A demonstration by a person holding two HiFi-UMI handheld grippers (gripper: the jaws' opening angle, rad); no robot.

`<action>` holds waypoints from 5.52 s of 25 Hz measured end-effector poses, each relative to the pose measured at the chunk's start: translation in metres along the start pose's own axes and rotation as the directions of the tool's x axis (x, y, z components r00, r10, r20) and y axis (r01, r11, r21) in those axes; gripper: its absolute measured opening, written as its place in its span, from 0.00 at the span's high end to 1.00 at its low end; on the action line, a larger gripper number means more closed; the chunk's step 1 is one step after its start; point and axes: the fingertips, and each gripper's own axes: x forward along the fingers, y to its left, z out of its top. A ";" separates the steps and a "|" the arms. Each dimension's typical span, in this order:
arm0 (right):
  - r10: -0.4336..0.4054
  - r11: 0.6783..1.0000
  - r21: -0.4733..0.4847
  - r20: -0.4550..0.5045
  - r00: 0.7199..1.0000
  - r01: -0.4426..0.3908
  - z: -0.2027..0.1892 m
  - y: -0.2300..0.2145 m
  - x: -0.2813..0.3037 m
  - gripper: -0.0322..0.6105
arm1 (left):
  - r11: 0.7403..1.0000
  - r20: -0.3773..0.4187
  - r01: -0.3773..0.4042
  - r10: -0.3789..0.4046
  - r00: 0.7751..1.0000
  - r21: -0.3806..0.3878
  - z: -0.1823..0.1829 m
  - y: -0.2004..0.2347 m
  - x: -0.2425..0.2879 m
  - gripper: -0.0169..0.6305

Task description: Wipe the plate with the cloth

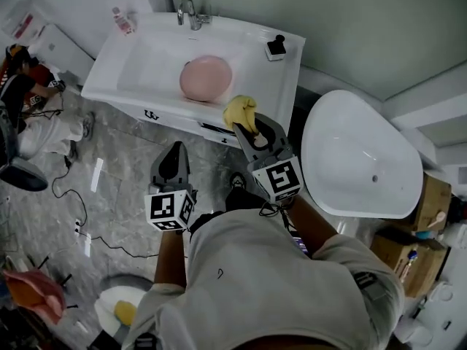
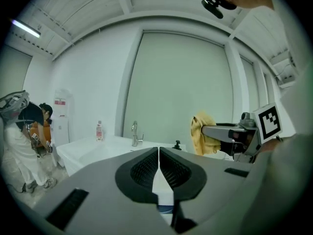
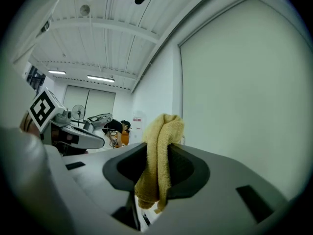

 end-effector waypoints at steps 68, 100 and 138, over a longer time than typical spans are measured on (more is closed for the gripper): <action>-0.081 0.933 0.225 -0.631 0.772 0.281 -0.236 -0.138 0.350 0.77 | 0.906 -0.752 0.153 -0.415 0.512 -0.395 -0.294 0.242 0.469 0.86; -0.059 0.912 0.251 -0.703 0.708 0.326 -0.286 -0.159 0.361 0.77 | 0.937 -0.664 0.277 -0.348 0.663 -0.214 -0.188 0.221 0.440 0.89; 0.125 0.923 0.347 -0.682 0.721 0.168 -0.312 -0.113 0.438 0.77 | 0.901 -0.652 0.395 -0.410 0.637 -0.181 -0.179 0.202 0.430 0.86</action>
